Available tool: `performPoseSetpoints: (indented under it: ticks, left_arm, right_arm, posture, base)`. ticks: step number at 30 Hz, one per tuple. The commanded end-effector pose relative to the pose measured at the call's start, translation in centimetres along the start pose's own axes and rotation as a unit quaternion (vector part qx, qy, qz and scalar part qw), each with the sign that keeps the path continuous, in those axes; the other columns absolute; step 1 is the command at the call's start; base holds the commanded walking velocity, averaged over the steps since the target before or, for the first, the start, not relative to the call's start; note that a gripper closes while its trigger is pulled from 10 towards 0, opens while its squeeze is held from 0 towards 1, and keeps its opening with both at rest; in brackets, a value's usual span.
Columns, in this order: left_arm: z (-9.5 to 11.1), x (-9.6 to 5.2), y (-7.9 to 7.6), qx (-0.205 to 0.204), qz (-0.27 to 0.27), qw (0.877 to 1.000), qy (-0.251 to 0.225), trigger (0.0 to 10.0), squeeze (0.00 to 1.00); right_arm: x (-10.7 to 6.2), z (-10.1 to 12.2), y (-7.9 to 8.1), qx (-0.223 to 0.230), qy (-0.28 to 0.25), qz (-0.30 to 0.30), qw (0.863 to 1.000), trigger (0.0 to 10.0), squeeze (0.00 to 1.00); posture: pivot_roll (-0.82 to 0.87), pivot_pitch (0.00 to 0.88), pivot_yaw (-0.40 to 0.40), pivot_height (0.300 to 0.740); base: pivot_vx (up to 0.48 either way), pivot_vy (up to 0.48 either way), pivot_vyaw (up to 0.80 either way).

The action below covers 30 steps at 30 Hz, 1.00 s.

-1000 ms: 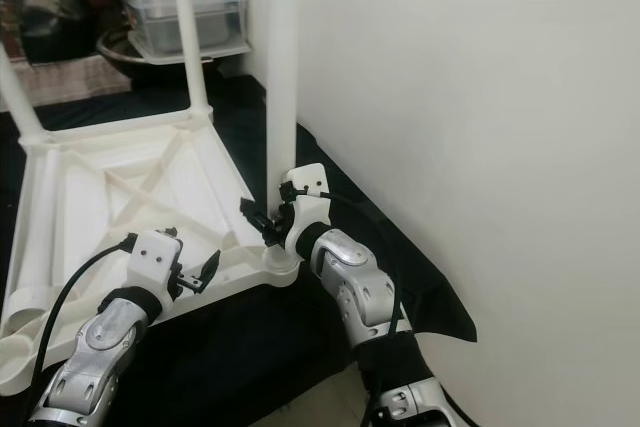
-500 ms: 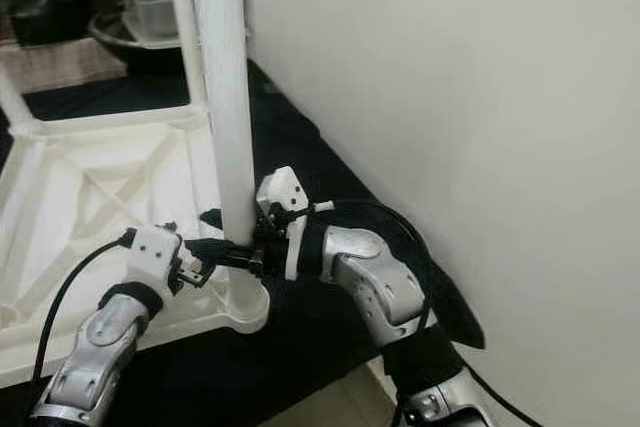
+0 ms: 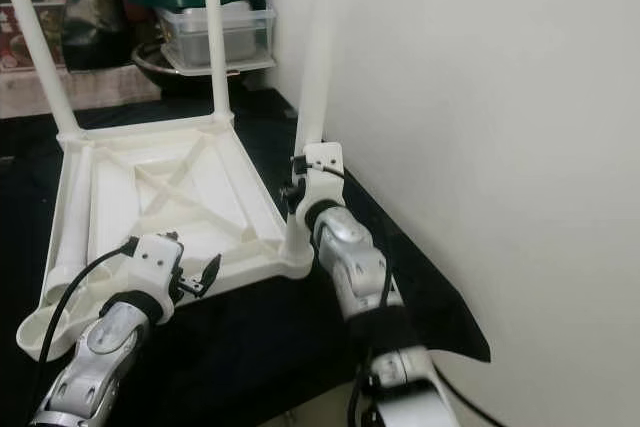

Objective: Building children table

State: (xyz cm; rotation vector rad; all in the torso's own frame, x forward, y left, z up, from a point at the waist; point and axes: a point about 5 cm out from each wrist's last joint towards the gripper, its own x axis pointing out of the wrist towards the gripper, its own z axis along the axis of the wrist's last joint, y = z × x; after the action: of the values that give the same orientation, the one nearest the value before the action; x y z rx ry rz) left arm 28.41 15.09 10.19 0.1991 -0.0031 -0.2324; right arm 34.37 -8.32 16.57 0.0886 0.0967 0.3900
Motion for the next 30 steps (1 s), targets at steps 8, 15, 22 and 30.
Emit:
performPoseSetpoints:
  ticks: [8, 15, 22, 30]
  left_arm:
    - [0.0, 0.2, -0.1, 0.007, -0.007, 1.0, 0.0, 10.0, 0.0]
    - [-0.1, 0.1, -0.1, 0.009, -0.006, 1.0, 0.001, 10.0, 0.0]
    - [0.1, -0.1, 0.0, 0.009, -0.002, 1.0, 0.0, 10.0, 0.0]
    - [-0.2, -0.2, 0.1, 0.013, -0.006, 1.0, 0.005, 10.0, 0.0]
  right_arm:
    - [-0.5, -0.1, 2.6, -0.003, 0.02, 0.242, 0.97, 10.0, 0.0]
    - [-3.5, 0.7, 4.4, -0.017, -0.002, 0.451, 0.892, 5.7, 0.0]
    - [-2.4, -0.7, 4.5, -0.002, 0.01, 0.402, 0.916, 0.0, 0.0]
    - [1.1, -3.6, -1.6, -0.005, 0.115, -0.005, 0.993, 0.0, 0.0]
  posture:
    - [0.1, 0.0, -0.059, 0.74]
    - [0.11, 0.0, -0.065, 0.74]
    - [0.12, 0.0, -0.067, 0.74]
    - [0.1, 0.0, -0.054, 0.74]
  base:
    - [0.0, 0.0, 0.0]
    - [0.0, 0.0, 0.0]
    - [0.0, 0.0, 0.0]
    - [0.0, 0.0, 0.0]
